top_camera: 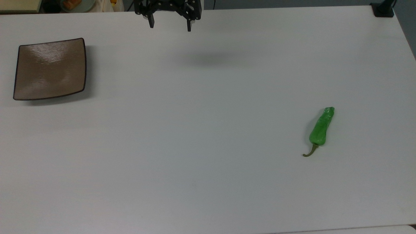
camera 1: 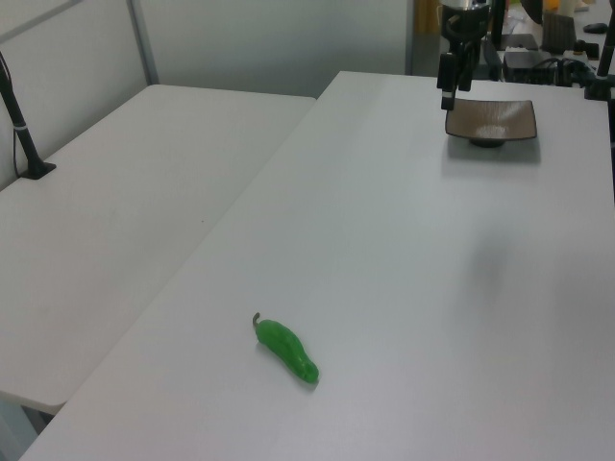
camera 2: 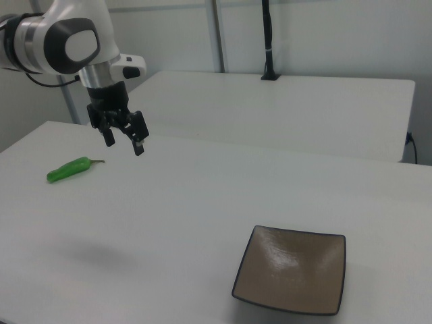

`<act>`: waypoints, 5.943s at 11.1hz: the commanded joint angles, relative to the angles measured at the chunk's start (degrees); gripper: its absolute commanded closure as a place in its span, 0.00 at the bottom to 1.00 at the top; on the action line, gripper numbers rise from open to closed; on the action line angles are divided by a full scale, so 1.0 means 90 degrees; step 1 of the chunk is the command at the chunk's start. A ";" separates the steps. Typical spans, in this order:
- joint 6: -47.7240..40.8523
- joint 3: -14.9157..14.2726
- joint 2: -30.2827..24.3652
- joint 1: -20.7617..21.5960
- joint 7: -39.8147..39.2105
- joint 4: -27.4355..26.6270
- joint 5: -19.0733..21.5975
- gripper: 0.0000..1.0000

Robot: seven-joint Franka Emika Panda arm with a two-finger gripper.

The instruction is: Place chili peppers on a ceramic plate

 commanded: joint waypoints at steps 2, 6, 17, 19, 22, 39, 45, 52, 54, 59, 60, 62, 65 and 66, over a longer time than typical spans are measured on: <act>-0.0022 -0.0084 0.0004 0.0016 -0.0132 -0.0064 -0.0125 0.00; -0.0003 -0.0075 0.0014 0.0006 -0.0132 -0.0054 -0.0125 0.00; 0.0114 0.0179 -0.0005 0.0006 -0.0015 -0.0249 -0.0115 0.00; 0.0144 0.0237 0.0024 0.0016 0.0198 -0.0220 -0.0086 0.00; 0.0542 0.0519 0.0287 0.0065 0.0959 -0.0142 -0.0018 0.00; 0.3443 0.1097 0.3284 0.2076 0.6322 0.2191 -0.0164 0.00; 0.4275 0.1165 0.4514 0.2448 0.7299 0.2914 -0.0760 0.00; 0.4529 0.1302 0.5570 0.2662 0.7583 0.3519 -0.1453 0.00; 0.4568 0.1302 0.5668 0.2663 0.7700 0.3588 -0.1512 0.00; 0.4626 0.1341 0.5688 0.2633 0.7623 0.3579 -0.1784 0.84; 0.4723 0.1341 0.5678 0.2614 0.7564 0.3569 -0.1805 0.93; 0.4753 0.1341 0.5659 0.2594 0.7388 0.3550 -0.1785 0.98; 0.4676 0.1351 0.5455 0.2517 0.7174 0.3433 -0.1756 0.98; 0.4656 0.1361 0.5309 0.2487 0.6931 0.3326 -0.1698 0.98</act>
